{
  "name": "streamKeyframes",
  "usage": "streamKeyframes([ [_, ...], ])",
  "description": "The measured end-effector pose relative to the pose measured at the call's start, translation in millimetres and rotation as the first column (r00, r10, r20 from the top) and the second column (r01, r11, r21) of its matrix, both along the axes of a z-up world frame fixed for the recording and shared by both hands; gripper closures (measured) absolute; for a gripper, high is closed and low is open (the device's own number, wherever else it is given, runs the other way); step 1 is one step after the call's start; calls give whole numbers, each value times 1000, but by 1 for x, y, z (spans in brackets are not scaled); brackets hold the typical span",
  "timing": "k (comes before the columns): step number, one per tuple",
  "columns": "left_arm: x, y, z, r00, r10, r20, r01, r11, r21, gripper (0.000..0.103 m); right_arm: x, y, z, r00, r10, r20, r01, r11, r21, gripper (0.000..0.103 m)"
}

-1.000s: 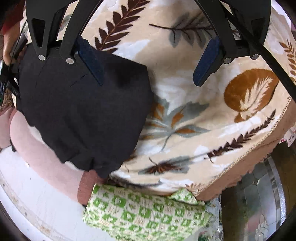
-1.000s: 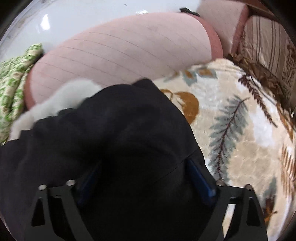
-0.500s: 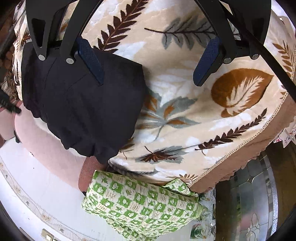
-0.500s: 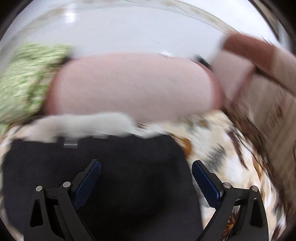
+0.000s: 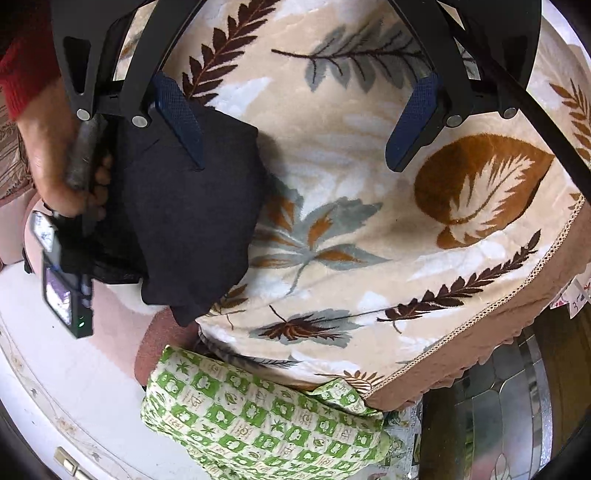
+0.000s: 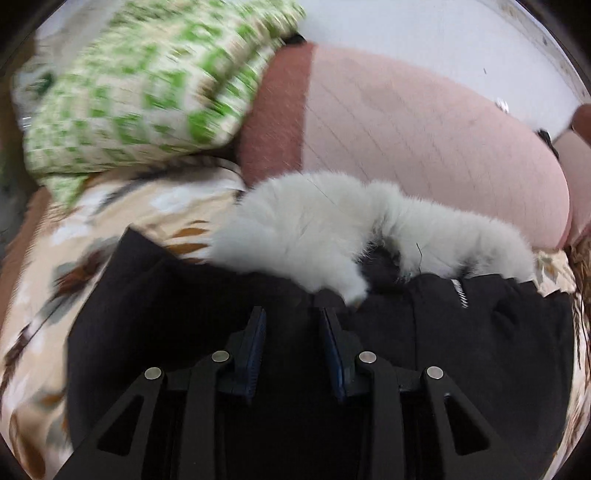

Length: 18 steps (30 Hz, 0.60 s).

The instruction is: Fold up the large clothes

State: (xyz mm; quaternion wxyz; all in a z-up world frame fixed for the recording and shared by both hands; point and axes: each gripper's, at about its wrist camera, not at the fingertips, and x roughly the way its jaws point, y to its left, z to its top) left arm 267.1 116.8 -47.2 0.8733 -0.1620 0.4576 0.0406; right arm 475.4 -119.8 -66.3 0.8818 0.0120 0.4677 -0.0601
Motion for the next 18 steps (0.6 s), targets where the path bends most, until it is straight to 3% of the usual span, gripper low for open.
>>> streamKeyframes([
  [3,-1,5,2,1000,16,5,-16,1000,-1,7,3,4,-1,1000,6,-10,-6,999,-33,65],
  [6,-2,8,1,1000,31,1,-31,999,-6,7,-20,17,30,995,45,92,-39,997,-71,65],
  [10,-3,8,0,999,32,-1,-32,999,1,7,-65,43,59,967,197,160,-199,980,-7,64],
  [13,-5,7,0,1000,30,2,-30,1000,4,7,-76,69,48,947,301,109,-303,953,3,64],
  [18,-5,4,3,999,29,19,-30,998,53,7,-40,79,10,968,243,64,-244,970,7,59],
])
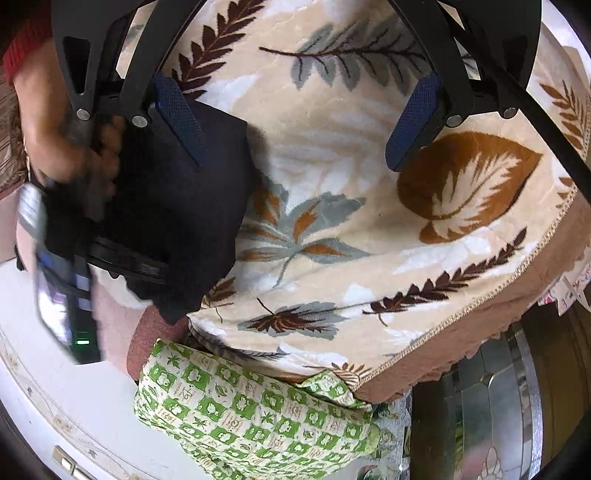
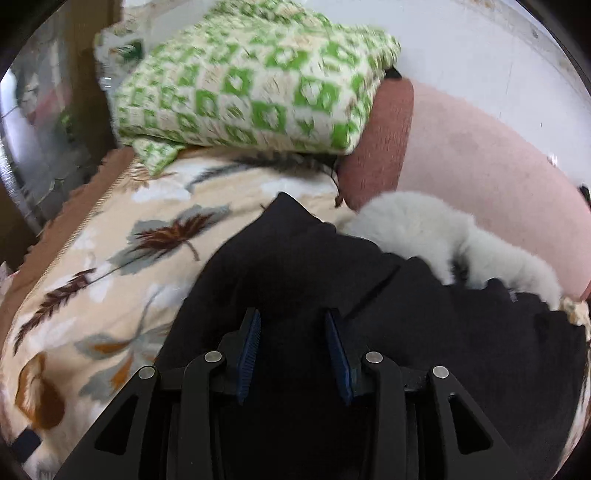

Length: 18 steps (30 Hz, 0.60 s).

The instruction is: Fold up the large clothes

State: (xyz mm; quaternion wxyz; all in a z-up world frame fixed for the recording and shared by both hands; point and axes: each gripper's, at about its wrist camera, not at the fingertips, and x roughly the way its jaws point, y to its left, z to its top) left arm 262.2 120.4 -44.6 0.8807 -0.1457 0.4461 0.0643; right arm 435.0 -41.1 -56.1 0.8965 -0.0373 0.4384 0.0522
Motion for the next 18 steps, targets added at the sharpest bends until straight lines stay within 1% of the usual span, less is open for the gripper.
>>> streamKeyframes([
  [1,0,0,0,1000,2,2,-2,1000,3,7,9,1,-6,1000,-17,-10,17,1000,-17,58],
  [3,2,0,0,1000,2,3,-2,1000,3,7,25,9,-16,999,-17,-30,15,997,-72,49],
  [5,3,-1,0,1000,-2,-2,2,1000,8,7,27,20,-15,999,-4,-53,-5,987,-158,49],
  [6,3,-2,0,1000,-4,-4,4,1000,12,7,23,23,-9,999,8,-45,-16,984,-176,49],
  [7,2,-3,-1,1000,-5,-5,5,1000,14,7,15,23,4,999,35,-16,-37,985,-167,48],
  [9,1,-5,0,1000,-9,0,9,1000,13,7,-7,11,29,998,60,36,-55,993,-109,48],
  [10,0,-6,1,1000,-13,7,12,1000,13,7,-17,3,39,996,61,58,-56,995,-81,46],
  [11,-1,-7,2,1000,-14,12,14,1000,13,7,-30,-10,49,995,55,84,-50,997,-55,41],
  [12,-2,-8,3,1000,-15,18,15,1000,13,7,-41,-23,57,994,40,106,-35,998,-45,39],
  [13,-4,-9,4,1000,-16,25,16,1000,13,7,-53,-43,63,991,9,131,-5,999,-37,39],
  [15,-5,-12,4,999,-19,32,18,1000,12,7,-65,-76,66,986,-52,156,54,998,-9,39],
  [16,-6,-13,4,999,-21,35,21,1000,13,7,-73,-103,65,979,-114,168,112,994,18,39],
  [17,-7,-15,5,999,-25,36,25,1000,18,7,-78,-121,64,972,-162,171,158,987,32,39],
  [18,-8,-17,5,999,-28,38,27,999,22,7,-81,-144,61,960,-224,169,218,975,53,39],
])
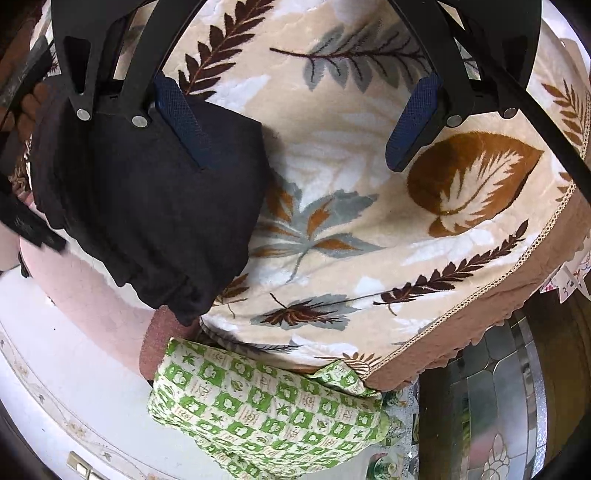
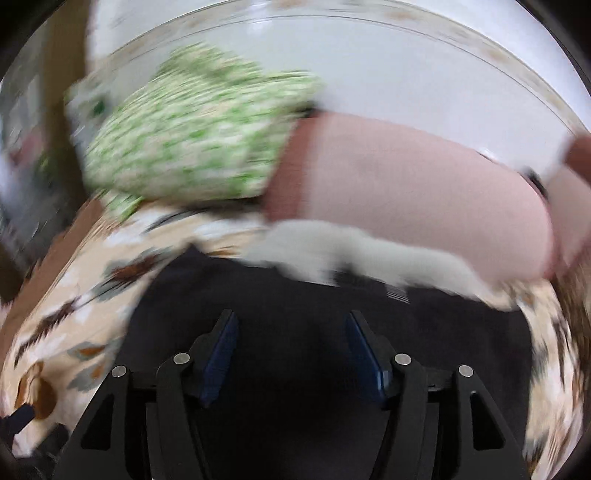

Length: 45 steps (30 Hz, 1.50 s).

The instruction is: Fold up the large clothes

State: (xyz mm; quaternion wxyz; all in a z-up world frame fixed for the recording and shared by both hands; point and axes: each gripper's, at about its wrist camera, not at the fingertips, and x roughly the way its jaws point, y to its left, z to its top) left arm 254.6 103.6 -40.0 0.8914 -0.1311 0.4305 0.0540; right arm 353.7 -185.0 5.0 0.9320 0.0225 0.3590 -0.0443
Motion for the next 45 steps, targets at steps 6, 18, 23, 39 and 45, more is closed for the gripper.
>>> streamKeyframes([
  [6,0,-7,2,1000,-19,10,18,1000,20,7,-18,-130,-45,956,-279,-92,287,953,99,37],
  [18,2,-20,-3,999,-39,-11,39,998,46,7,-99,-260,-57,849,-513,-128,528,826,195,31],
  [23,1,-26,-3,999,-43,-16,44,997,67,7,-139,-252,-63,872,-474,-124,489,833,259,31],
  [39,11,-43,-13,998,-50,-33,54,989,136,7,-155,-217,-80,935,-354,-32,338,860,382,14],
  [45,23,-26,-23,996,-47,-75,46,999,-17,7,-149,-216,-83,943,-330,-36,322,882,344,13],
])
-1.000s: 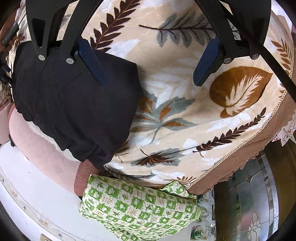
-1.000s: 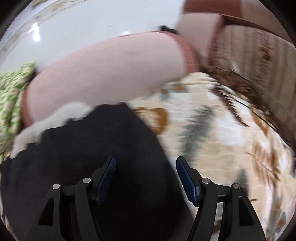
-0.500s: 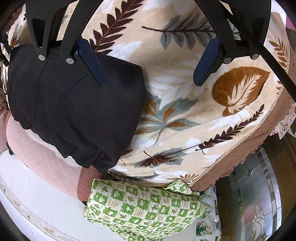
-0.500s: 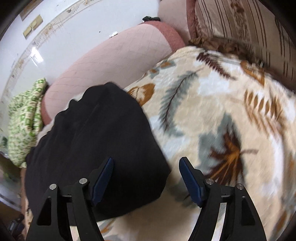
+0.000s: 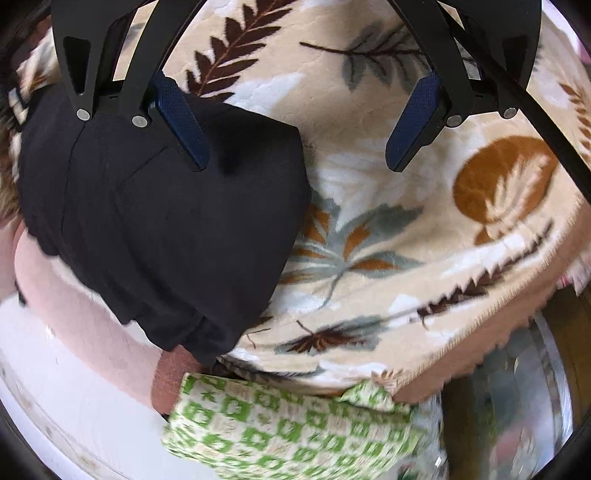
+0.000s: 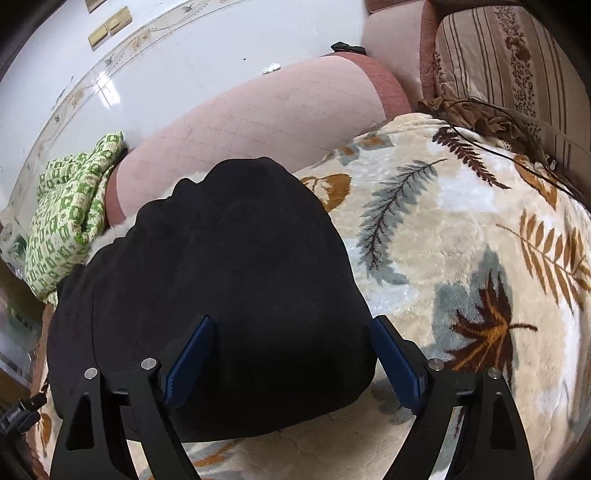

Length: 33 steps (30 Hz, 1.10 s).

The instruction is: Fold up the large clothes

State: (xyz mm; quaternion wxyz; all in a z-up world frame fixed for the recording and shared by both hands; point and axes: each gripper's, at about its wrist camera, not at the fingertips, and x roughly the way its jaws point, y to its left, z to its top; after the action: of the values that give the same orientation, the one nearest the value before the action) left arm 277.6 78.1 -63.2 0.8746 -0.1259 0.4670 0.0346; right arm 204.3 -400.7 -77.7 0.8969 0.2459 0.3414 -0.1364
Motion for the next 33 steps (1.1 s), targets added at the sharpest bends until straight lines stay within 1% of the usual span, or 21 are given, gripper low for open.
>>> streamKeyframes([
  [2,2,10,-3,1000,19,-14,-20,998,-59,7,-1,-2,-2,1000,4,-2,-4,1000,19,12],
  [6,5,26,-10,999,39,-36,-45,982,-186,7,0,-2,-4,1000,18,-8,-18,999,41,12],
  [7,6,29,-13,998,39,-42,-47,973,-226,7,0,-3,-5,1000,19,-8,-18,999,45,12],
  [11,13,33,-26,998,31,-63,-51,937,-346,7,0,-7,-9,1000,7,-10,-6,996,86,9],
  [14,19,28,-35,998,13,-68,-38,923,-383,7,-1,-12,-15,1000,-7,-17,9,991,135,7],
  [17,27,17,-45,998,-32,-63,3,910,-414,7,-1,-16,-24,1000,-12,-25,17,979,201,6],
  [20,27,8,-49,995,-69,-68,28,879,-476,7,-1,-17,-26,1000,-19,-22,24,972,235,5],
  [21,26,3,-48,993,-99,-70,50,862,-505,7,-1,-17,-25,1000,-21,-19,25,972,235,5],
  [22,25,-3,-46,989,-129,-68,76,854,-514,7,-2,-17,-24,1000,-22,-14,25,971,236,5],
  [25,21,-16,-35,987,-150,-52,115,902,-417,16,-4,-19,-21,1000,-25,7,22,966,257,5],
  [27,20,-18,-34,988,-142,-61,107,914,-391,26,-3,-19,-21,1000,-9,-1,9,964,265,6],
  [28,19,-18,-33,988,-137,-65,103,922,-374,37,-1,-18,-21,1000,4,-14,0,966,260,9],
  [29,17,-19,-28,990,-126,-70,95,935,-341,49,0,-17,-19,999,1,-35,7,971,237,23],
  [30,15,-18,-25,990,-123,-72,93,941,-326,54,-1,-18,-16,999,-12,-39,20,975,221,28],
  [31,14,-17,-21,990,-119,-70,92,945,-314,58,-3,-21,-15,999,-24,-33,31,973,228,35],
  [32,11,-14,-15,992,-108,-64,83,947,-309,59,-7,-28,-15,999,-49,-24,54,965,258,42],
  [33,7,-8,-12,994,-92,-63,68,947,-314,59,-11,-34,-15,997,-75,-16,76,954,290,43],
])
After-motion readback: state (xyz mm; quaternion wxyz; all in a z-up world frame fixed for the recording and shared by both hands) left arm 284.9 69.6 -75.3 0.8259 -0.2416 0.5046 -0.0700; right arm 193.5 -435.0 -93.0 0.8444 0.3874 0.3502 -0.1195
